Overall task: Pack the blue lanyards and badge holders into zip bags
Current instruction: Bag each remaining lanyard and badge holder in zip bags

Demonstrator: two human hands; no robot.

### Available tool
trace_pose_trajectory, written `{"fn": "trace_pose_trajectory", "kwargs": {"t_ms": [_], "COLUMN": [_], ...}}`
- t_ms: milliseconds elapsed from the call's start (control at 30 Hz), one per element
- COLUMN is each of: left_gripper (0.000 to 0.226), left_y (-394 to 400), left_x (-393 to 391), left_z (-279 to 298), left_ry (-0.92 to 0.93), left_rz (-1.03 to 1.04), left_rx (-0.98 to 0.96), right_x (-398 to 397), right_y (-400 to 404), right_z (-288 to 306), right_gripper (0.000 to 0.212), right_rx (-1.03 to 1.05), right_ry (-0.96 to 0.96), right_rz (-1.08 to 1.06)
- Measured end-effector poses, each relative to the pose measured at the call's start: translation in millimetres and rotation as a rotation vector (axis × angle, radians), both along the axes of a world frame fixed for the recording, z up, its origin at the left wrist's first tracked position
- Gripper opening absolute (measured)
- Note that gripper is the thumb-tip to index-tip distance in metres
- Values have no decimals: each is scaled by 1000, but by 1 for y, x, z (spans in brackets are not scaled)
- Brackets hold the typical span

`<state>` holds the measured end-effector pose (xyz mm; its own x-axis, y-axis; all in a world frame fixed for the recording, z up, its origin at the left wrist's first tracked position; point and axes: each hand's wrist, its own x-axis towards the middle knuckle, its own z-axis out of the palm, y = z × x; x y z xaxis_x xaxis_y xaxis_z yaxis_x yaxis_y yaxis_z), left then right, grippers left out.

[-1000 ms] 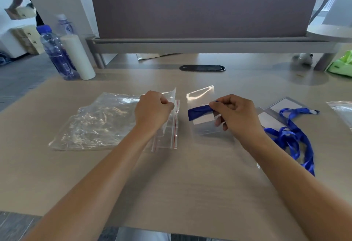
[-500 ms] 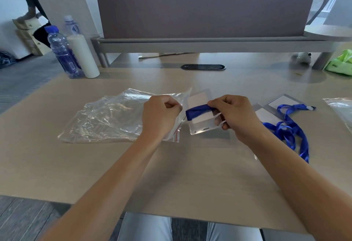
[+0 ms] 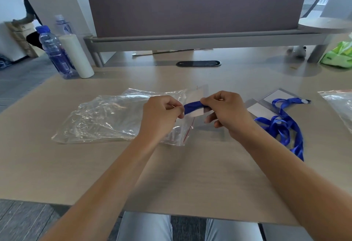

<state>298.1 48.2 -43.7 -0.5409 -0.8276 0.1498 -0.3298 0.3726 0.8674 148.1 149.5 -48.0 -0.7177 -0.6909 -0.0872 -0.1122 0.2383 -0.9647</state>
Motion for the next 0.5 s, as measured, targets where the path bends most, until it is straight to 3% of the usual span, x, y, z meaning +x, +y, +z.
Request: {"fn": "trace_pose_trajectory", "kwargs": {"t_ms": [267,433,500], "left_gripper": [14,11,6], "left_y": [4,0,-5], "left_x": [-7,-7,-11], "left_z": [-3,-4,-5], "left_ry": [72,91,71], "left_rz": [-8,-4,-33], "left_rx": [9,-12,-10], "right_x": [15,6,8], "right_y": [2,9,17], "right_z": [-2,7,13], "right_gripper": [25,24,28], "right_rx": [51,200,243], "right_ry": [23,309,292], "right_rz": [206,190,208]}}
